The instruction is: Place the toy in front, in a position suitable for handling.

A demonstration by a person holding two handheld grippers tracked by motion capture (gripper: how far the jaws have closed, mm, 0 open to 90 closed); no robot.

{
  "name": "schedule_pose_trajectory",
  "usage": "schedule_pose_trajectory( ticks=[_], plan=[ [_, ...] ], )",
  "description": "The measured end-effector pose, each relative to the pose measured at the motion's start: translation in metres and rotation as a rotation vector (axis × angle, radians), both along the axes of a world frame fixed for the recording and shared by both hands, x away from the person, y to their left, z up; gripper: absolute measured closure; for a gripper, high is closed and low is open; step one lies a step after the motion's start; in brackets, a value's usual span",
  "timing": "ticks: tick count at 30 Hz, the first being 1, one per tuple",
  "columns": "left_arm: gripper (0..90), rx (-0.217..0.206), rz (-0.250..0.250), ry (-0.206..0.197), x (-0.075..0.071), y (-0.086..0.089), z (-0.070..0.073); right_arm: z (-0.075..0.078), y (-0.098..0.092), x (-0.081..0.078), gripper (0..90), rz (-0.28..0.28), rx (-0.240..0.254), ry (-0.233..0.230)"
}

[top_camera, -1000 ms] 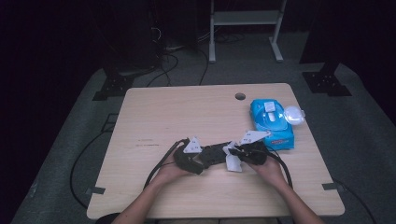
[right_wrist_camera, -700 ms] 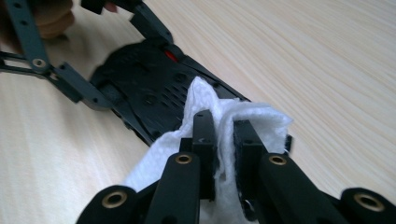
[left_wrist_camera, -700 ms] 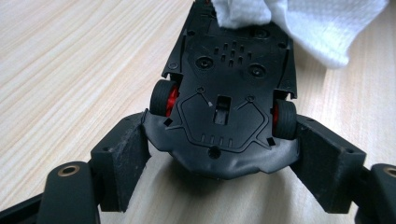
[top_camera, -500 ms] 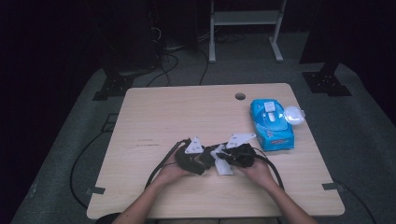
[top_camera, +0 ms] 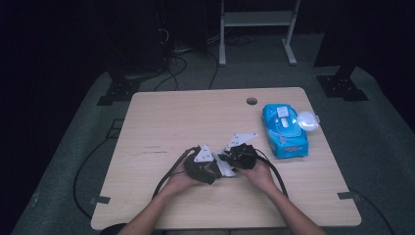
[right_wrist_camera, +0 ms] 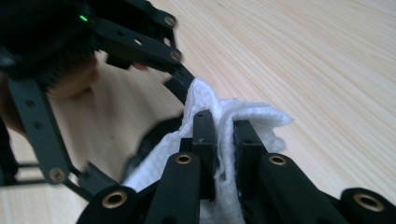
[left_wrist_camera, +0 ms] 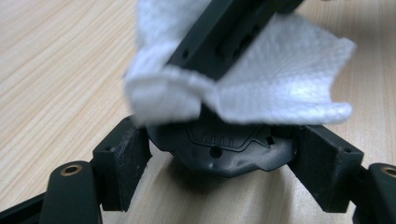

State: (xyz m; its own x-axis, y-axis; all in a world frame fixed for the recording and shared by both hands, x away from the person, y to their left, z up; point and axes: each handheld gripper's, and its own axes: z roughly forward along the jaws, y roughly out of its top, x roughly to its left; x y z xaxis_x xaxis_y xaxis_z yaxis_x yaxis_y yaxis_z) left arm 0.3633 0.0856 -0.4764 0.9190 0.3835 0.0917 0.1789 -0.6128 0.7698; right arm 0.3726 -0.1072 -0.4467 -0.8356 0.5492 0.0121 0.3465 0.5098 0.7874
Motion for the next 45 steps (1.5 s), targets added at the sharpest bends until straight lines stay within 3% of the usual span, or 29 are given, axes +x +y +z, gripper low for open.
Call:
schedule_pose_trajectory(
  ticks=[4,10,13,18,21,24,27,31,33,36,40,45],
  plan=[
    [24.1,0.002,0.008,0.01,0.0,0.001,-0.001,-0.001,0.009,0.002,81.7,0.01,0.0,0.008],
    [24.1,-0.004,0.003,0.002,0.0,0.001,0.001,0.004,-0.014,0.015,81.6,-0.095,-0.026,-0.004],
    [24.1,-0.005,0.002,-0.001,0.0,0.001,0.0,0.004,-0.02,0.017,81.7,-0.12,-0.004,0.026],
    [24.1,0.004,0.005,0.004,-0.001,0.001,0.0,0.002,0.002,0.01,81.6,-0.044,0.0,0.008],
    [24.1,0.0,0.004,0.001,0.0,0.001,0.0,0.003,0.004,0.012,81.6,-0.053,-0.012,0.008],
    [24.1,-0.004,0.003,-0.004,-0.001,0.001,0.0,0.003,0.0,0.011,81.6,-0.059,0.013,0.03],
    [24.1,-0.004,0.004,0.003,0.0,0.001,0.0,0.0,0.006,0.004,81.6,0.009,0.051,0.062],
    [24.2,0.007,0.005,0.003,-0.001,0.002,-0.001,-0.003,0.015,-0.008,81.6,0.067,0.011,0.048],
    [24.2,0.001,0.008,0.005,-0.001,0.002,-0.001,-0.001,0.01,-0.008,81.5,0.052,-0.017,0.014],
    [24.1,0.0,0.007,0.006,-0.001,0.003,-0.001,0.002,-0.01,-0.002,81.4,-0.017,-0.048,-0.016],
    [24.2,-0.005,0.002,0.002,0.0,0.003,0.0,0.003,-0.04,0.002,81.5,-0.098,-0.055,-0.023],
    [24.2,-0.002,0.006,0.007,-0.001,0.003,-0.001,0.002,-0.052,-0.008,81.4,-0.104,-0.046,-0.018]
  ],
)
